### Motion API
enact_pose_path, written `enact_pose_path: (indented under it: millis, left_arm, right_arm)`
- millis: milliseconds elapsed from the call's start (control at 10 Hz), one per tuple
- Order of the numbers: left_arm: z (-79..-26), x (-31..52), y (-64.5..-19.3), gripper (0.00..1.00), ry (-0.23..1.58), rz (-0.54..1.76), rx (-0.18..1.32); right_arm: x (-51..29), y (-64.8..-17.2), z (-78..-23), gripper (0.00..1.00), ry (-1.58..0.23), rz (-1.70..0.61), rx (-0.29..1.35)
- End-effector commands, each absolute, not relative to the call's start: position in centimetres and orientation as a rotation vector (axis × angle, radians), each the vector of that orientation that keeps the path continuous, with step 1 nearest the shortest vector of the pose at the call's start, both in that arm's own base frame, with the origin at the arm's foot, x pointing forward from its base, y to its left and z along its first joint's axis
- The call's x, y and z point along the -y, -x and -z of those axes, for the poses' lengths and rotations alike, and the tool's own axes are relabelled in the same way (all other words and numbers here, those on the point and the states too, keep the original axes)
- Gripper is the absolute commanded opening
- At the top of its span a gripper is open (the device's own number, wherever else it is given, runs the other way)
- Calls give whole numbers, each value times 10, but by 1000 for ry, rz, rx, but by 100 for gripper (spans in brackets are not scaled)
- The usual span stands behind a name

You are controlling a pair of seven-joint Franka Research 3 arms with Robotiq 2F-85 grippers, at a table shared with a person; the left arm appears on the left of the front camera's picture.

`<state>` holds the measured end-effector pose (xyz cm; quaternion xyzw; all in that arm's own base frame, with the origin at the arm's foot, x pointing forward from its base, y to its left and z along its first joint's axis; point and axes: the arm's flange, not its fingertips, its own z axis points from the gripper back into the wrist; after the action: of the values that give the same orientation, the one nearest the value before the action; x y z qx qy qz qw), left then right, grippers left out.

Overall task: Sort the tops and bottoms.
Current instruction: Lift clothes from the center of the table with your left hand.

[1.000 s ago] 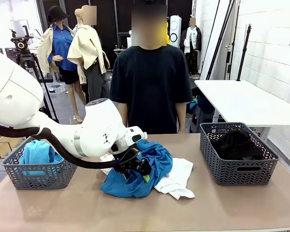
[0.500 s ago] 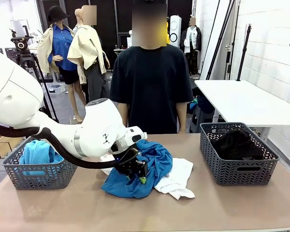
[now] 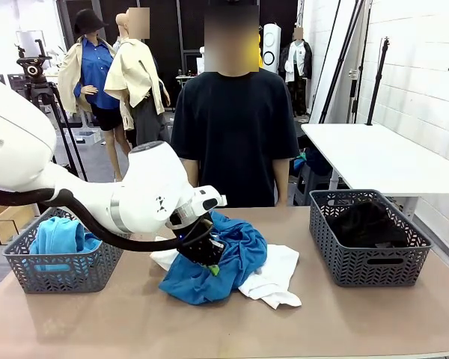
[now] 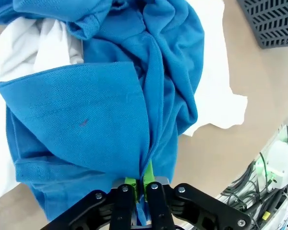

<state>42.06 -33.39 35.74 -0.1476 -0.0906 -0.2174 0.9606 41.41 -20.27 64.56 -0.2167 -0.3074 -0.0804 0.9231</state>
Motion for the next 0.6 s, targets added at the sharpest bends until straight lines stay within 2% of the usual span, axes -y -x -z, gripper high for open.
enact_pose_path:
  millis: [0,300,500]
  left_arm:
    - [-381,331,-423,0,310,413,185]
    - [-434,322,-430,0,344,432,237]
    - [-492,310,-440,0,409,445,317]
  right_arm:
    - [202,-414,-643,100,450,154,623]
    - [202,-414,-643,100,450,154,623]
    - [202,-414,-643,100,450,154,623]
